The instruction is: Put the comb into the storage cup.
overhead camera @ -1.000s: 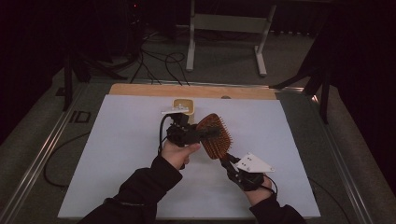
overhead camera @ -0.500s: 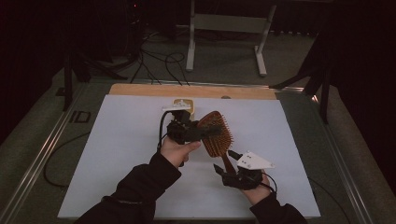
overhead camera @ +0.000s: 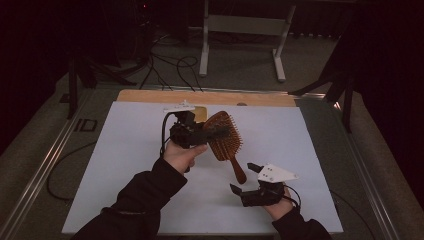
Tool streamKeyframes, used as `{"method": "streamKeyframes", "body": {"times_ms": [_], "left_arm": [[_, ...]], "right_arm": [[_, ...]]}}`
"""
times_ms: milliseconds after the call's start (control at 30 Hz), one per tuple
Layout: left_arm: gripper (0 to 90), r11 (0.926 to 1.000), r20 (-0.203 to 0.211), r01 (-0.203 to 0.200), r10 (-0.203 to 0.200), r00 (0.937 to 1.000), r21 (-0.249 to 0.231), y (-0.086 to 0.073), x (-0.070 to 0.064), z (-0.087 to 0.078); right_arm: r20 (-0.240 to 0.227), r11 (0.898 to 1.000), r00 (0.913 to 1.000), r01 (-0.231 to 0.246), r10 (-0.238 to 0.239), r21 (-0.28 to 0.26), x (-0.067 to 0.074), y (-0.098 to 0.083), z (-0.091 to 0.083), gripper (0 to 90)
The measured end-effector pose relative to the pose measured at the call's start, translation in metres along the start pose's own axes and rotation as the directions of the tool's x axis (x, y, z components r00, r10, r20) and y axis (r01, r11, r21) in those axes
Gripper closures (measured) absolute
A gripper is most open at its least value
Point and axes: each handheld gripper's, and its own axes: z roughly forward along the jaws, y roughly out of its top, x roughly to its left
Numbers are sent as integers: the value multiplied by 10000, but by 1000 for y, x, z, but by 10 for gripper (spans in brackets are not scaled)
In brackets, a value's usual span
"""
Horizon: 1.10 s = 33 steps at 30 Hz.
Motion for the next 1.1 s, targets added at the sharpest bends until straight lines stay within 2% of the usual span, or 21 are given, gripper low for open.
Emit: {"method": "streamKeyframes", "body": {"times_ms": [267,400,667,1100], "left_arm": [[531,9996,-228,-32,26,9997,-282,11,6,-12],[531,9992,-379,-55,40,9993,-388,17,9,-19],[532,9982,-714,66,-108,9974,-589,27,21,-28],[532,9967,-1201,5,-103,9927,-814,44,36,-39]], "right_arm": [[-111,9998,9998,179,-179,-46,-4,-4,-1,97],[-194,9999,9997,121,-123,-106,-7,-6,-3,97],[-77,9999,9999,113,-114,-70,-9,-8,-8,97],[-33,9999,10000,16,-16,-121,-12,-14,-18,97]]}}
